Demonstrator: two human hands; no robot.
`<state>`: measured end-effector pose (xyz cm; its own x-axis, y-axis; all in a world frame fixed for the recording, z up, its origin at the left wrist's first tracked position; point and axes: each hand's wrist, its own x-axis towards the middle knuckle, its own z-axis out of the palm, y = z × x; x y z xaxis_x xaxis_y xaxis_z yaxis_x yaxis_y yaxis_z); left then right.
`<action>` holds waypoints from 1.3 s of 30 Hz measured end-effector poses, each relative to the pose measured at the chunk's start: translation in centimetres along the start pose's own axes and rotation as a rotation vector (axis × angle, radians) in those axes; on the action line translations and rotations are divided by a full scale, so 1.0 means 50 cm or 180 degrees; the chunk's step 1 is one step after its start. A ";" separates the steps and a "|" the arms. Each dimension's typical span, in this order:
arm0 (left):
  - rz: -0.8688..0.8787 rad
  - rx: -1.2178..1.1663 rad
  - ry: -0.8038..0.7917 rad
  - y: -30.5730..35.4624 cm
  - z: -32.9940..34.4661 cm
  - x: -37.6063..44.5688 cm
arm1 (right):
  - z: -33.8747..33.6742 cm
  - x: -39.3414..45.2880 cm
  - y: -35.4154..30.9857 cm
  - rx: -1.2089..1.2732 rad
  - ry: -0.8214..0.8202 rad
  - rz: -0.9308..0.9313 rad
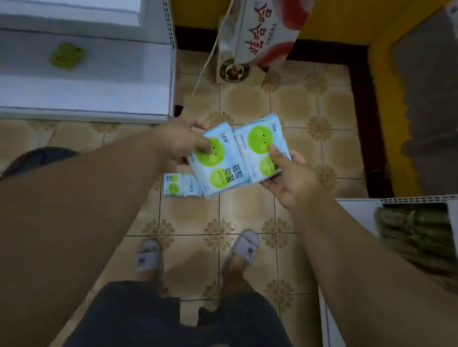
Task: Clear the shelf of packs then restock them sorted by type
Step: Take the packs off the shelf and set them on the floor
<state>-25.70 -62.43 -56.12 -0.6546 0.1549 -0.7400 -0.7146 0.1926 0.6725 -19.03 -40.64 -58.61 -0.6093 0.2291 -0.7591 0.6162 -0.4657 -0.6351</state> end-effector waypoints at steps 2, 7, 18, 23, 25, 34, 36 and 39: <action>-0.0080 -0.0373 0.0357 -0.056 0.021 0.083 | -0.021 0.082 0.042 -0.0058 0.0002 0.0236; -0.0467 -0.1132 0.0873 -0.298 0.046 0.298 | -0.047 0.303 0.226 -0.0194 0.0455 0.0564; -0.0823 -0.0798 0.1401 -0.709 0.083 0.725 | -0.175 0.721 0.634 -0.0330 0.0579 0.0935; -0.0440 0.0329 0.1266 -0.759 0.076 0.878 | -0.174 0.867 0.685 -0.0296 0.0608 0.0812; -0.0332 0.0998 0.1222 -0.769 0.069 0.918 | -0.166 0.914 0.695 -0.0317 0.0697 0.0769; -0.0192 0.2462 0.1166 -0.810 0.080 0.962 | -0.142 1.014 0.752 -0.2659 0.1088 0.0057; -0.0219 0.2456 0.1137 -0.797 0.089 0.938 | -0.130 0.995 0.747 -0.2967 0.1034 0.0186; -0.0196 0.2514 0.0980 -0.754 0.101 0.851 | -0.102 0.915 0.710 -0.3408 0.0932 0.0329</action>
<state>-25.34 -58.21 -113.03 -0.7398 -0.1267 -0.6608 -0.4442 0.8297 0.3382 -22.50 -42.31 -116.63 -0.4759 0.4903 -0.7301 0.8554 0.4510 -0.2547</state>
